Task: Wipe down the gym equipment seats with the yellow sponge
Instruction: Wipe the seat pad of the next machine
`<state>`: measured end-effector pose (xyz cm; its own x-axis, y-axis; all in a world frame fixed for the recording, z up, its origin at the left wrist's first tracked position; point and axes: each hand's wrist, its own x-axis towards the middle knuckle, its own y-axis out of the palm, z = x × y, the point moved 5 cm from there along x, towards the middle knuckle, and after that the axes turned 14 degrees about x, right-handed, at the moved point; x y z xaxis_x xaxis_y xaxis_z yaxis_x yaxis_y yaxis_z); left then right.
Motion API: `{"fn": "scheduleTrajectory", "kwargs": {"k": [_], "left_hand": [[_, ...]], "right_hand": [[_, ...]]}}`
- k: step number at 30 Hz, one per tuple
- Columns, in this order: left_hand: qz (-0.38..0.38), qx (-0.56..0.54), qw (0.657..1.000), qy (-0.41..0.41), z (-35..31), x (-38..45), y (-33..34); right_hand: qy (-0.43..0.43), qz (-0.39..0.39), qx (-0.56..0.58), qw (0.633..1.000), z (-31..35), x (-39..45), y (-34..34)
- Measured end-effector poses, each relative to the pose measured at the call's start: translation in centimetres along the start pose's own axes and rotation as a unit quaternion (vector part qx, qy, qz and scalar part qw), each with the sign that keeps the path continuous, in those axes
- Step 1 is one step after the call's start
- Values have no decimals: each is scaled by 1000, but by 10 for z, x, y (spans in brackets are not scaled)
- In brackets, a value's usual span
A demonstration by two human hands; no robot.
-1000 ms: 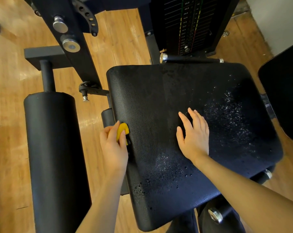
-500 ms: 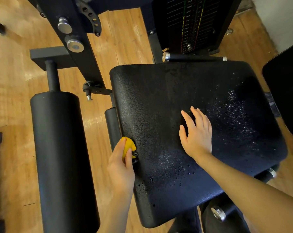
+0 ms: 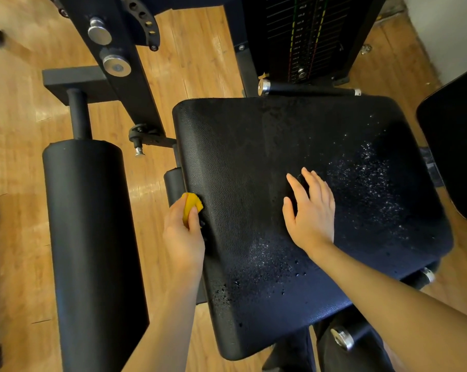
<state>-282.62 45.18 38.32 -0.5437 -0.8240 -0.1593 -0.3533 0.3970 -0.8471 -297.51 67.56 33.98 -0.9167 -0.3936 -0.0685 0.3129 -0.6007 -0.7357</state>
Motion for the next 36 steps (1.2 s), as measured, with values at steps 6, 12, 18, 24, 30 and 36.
{"fn": "scheduleTrajectory", "kwargs": {"k": [6, 12, 18, 24, 30, 36], "left_hand": [[-2, 6, 1000, 6, 15, -53, -6], [-22, 39, 999, 3, -1, -71, 1], [-38, 79, 996, 0, -11, -66, 8], [-32, 84, 996, -10, -11, -68, 6], [-27, 105, 994, -5, -10, -69, 6], [-64, 106, 992, -5, -8, -91, 5]], "right_hand": [[-2, -3, 6, 1000, 1, 0, 0], [-4, -9, 3, 1000, 2, 0, -1], [-3, -9, 5, 1000, 1, 0, 0], [-5, -11, 8, 1000, 3, 0, -1], [-6, -5, 18, 1000, 4, -1, -2], [-27, 45, 92, 994, -1, -4, -13]]}}
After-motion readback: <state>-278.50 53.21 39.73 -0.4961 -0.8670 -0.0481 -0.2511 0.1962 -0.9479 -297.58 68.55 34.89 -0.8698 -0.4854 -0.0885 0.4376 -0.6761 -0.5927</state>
